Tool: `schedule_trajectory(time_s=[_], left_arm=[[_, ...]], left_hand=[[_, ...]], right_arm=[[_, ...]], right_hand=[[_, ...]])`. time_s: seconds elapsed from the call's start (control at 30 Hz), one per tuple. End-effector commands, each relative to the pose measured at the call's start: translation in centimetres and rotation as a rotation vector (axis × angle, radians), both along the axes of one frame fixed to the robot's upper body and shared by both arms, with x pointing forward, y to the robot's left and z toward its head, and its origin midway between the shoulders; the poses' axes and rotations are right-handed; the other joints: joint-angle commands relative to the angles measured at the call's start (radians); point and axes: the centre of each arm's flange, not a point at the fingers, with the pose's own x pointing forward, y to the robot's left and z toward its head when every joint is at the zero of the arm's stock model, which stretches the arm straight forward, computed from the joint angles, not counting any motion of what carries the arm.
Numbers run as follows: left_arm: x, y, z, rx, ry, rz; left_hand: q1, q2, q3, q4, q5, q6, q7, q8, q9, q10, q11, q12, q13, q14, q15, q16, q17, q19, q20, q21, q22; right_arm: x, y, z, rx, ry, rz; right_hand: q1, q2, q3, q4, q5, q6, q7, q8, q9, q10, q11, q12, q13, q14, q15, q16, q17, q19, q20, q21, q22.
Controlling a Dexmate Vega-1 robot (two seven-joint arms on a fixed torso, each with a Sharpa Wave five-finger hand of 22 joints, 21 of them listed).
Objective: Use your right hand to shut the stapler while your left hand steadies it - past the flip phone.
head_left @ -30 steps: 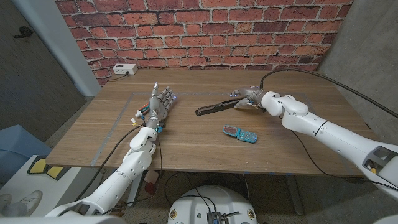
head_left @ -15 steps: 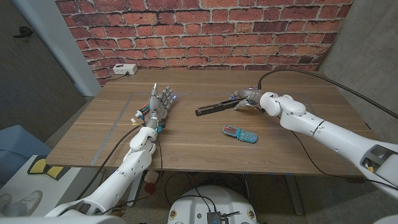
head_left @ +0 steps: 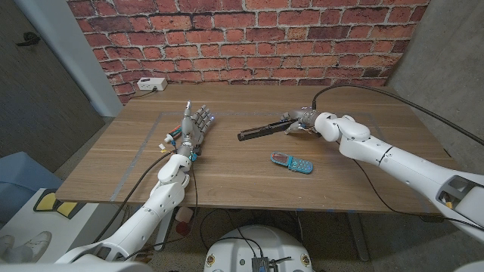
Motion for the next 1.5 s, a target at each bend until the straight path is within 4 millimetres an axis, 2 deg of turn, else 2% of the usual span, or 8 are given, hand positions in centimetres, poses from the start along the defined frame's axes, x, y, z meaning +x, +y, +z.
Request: schedule_trajectory(time_s=[0.03, 0.3, 0.67, 0.87, 0.93, 1.0, 1.1, 1.5], left_arm=[[-0.1, 0.3, -0.2, -0.005, 0.002, 0.001], [-0.2, 0.5, -0.3, -0.008, 0.001, 0.001], [-0.3, 0.6, -0.8, -0.018, 0.001, -0.001], [-0.3, 0.5, -0.9, -0.019, 0.000, -0.004], [-0.3, 0.5, -1.0, -0.019, 0.000, -0.006], [-0.3, 0.4, -1.0, -0.017, 0.001, -0.006], [-0.3, 0.4, -1.0, -0.018, 0.001, -0.008], [-0.5, 0.0, -0.9, -0.011, 0.001, -0.015]], left_hand=[[-0.004, 0.007, -0.002, -0.002, 0.007, 0.005, 0.003, -0.004, 0.003, 0.005, 0.000, -0.004, 0.006, 0.007, -0.010, 0.002, 0.003, 0.006, -0.006, -0.005, 0.002], [-0.005, 0.008, -0.004, -0.001, 0.007, 0.006, 0.003, -0.004, 0.003, 0.005, -0.001, -0.004, 0.006, 0.007, -0.011, 0.001, 0.003, 0.006, -0.006, -0.005, 0.002], [-0.006, 0.010, -0.006, 0.001, 0.008, 0.005, 0.004, -0.005, 0.003, 0.007, 0.000, -0.005, 0.006, 0.006, -0.011, 0.000, 0.003, 0.006, -0.007, -0.005, 0.002], [-0.006, 0.010, -0.008, 0.002, 0.008, 0.006, 0.004, -0.004, 0.003, 0.007, 0.001, -0.005, 0.006, 0.007, -0.010, 0.000, 0.003, 0.007, -0.007, -0.005, 0.002], [-0.007, 0.011, -0.008, 0.002, 0.009, 0.006, 0.003, -0.004, 0.003, 0.007, -0.004, -0.006, 0.006, 0.007, -0.011, 0.001, 0.003, 0.007, -0.006, -0.005, 0.002], [-0.007, 0.011, -0.009, 0.002, 0.009, 0.006, 0.003, -0.004, 0.003, 0.007, -0.004, -0.006, 0.006, 0.008, -0.012, 0.001, 0.003, 0.007, -0.006, -0.005, 0.002], [-0.007, 0.011, -0.009, 0.003, 0.009, 0.006, 0.003, -0.005, 0.003, 0.010, -0.002, -0.005, 0.006, 0.008, -0.011, 0.001, 0.003, 0.008, -0.007, -0.005, 0.002], [-0.009, 0.012, -0.012, 0.005, 0.009, 0.010, 0.006, -0.003, 0.003, 0.014, 0.001, -0.005, 0.007, 0.013, -0.009, 0.002, 0.003, 0.009, -0.007, -0.005, 0.002]], right_arm=[[0.1, 0.5, -0.5, -0.005, -0.019, 0.005], [0.1, 0.9, -0.9, -0.007, -0.026, 0.005], [-0.4, 1.0, -1.2, 0.033, -0.061, 0.028], [-0.8, 0.9, -1.4, 0.059, -0.085, 0.039], [-0.9, 0.9, -1.5, 0.064, -0.084, 0.040], [-0.9, 0.9, -1.5, 0.067, -0.085, 0.043], [-1.1, 0.8, -1.6, 0.081, -0.085, 0.050], [-2.2, -0.1, -0.4, 0.162, -0.088, 0.077]], right_hand=[[0.028, -0.001, 0.014, -0.005, 0.002, 0.019, 0.002, 0.016, 0.026, 0.018, 0.002, 0.023, 0.037, 0.018, -0.189, 0.028, 0.042, 0.018, -0.064, 0.010, 0.006], [0.082, 0.011, 0.048, -0.010, 0.001, 0.036, 0.002, 0.032, 0.064, 0.033, -0.002, 0.062, 0.096, 0.042, -0.191, 0.065, 0.109, 0.040, -0.079, 0.026, 0.015], [0.183, 0.016, 0.118, 0.000, -0.005, 0.196, 0.009, 0.073, 0.137, 0.142, -0.002, 0.198, 0.222, 0.167, -0.195, 0.129, 0.273, 0.131, -0.131, 0.131, 0.060], [0.225, 0.020, 0.185, 0.013, -0.009, 0.249, 0.010, 0.029, 0.138, 0.206, -0.001, 0.225, 0.234, 0.269, -0.196, 0.094, 0.370, 0.145, -0.157, 0.309, 0.141], [0.226, 0.012, 0.205, 0.013, -0.011, 0.281, 0.010, -0.024, 0.152, 0.233, 0.002, 0.188, 0.215, 0.330, -0.197, 0.014, 0.460, 0.092, -0.155, 0.507, 0.157], [0.226, 0.011, 0.208, 0.010, -0.010, 0.295, 0.010, -0.048, 0.164, 0.245, 0.001, 0.165, 0.220, 0.361, -0.197, -0.027, 0.488, 0.062, -0.156, 0.617, 0.141], [0.228, 0.008, 0.205, 0.006, -0.010, 0.328, 0.011, -0.106, 0.199, 0.294, 0.001, 0.088, 0.240, 0.410, -0.197, -0.109, 0.525, -0.048, -0.153, 0.912, 0.027], [0.189, 0.008, 0.230, 0.011, -0.012, 0.426, 0.018, -0.119, 0.167, 0.365, 0.010, 0.047, 0.219, 0.467, -0.196, -0.139, 0.528, -0.073, -0.146, 1.037, 0.008]])
